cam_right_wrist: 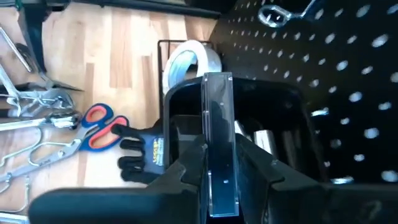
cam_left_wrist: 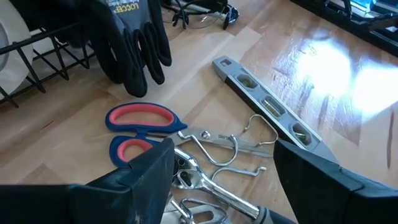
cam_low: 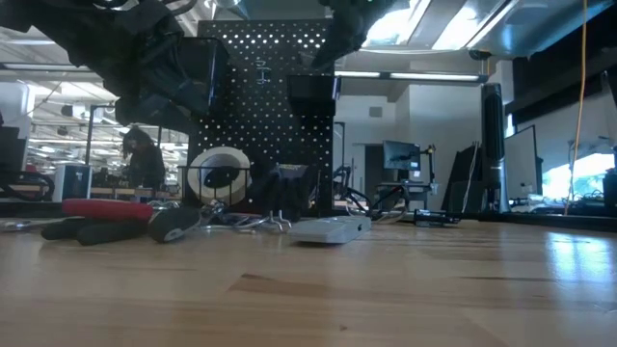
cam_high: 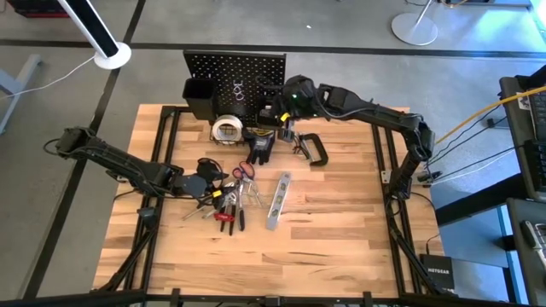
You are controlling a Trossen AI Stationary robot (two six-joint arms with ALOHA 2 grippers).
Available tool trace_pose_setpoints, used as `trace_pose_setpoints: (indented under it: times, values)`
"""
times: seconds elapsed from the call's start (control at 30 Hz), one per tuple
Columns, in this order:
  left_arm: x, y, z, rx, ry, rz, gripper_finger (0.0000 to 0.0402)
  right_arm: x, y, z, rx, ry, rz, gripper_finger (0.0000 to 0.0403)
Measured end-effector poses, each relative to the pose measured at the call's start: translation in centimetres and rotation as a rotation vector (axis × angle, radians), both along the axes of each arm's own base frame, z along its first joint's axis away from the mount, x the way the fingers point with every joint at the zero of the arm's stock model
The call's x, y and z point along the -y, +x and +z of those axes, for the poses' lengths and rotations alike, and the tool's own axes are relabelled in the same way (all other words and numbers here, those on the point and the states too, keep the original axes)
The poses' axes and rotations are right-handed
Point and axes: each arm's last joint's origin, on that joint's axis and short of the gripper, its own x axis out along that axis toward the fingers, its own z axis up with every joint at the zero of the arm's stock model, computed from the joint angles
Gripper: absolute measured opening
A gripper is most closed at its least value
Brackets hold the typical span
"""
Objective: Hang tools onto peg board
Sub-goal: Put the leveler into the right black bin on the pegboard, then put the right binder clip into the right black bin on the pegboard
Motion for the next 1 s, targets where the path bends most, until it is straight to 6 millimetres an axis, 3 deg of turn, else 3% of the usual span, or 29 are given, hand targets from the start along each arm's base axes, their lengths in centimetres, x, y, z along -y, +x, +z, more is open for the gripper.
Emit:
trace_pose_setpoints:
  times: [0.43,0.7,0.87,1.0]
  values:
    - [0.0,0.0,0.0,0.001,0.0,0.0,0.026,0.3,0.8,-1.8,-0.067,0.032,-0.024,0.0064]
    - [0.0,0.0,0.0,0.0,0.0,0.0,0.026,0.4,0.9,-1.9,-0.075,0.022,-0.035,0.0135]
    - [0.0,0.0,0.0,-0.001,0.0,-0.001,0.026,0.0,0.1,-0.8,-0.09,0.024,-0.031,0.0164]
    - [0.0,0.0,0.0,0.0,0.0,0.0,0.026,-1.5,-0.3,0.8,-0.085,0.036,-0.013,0.0166]
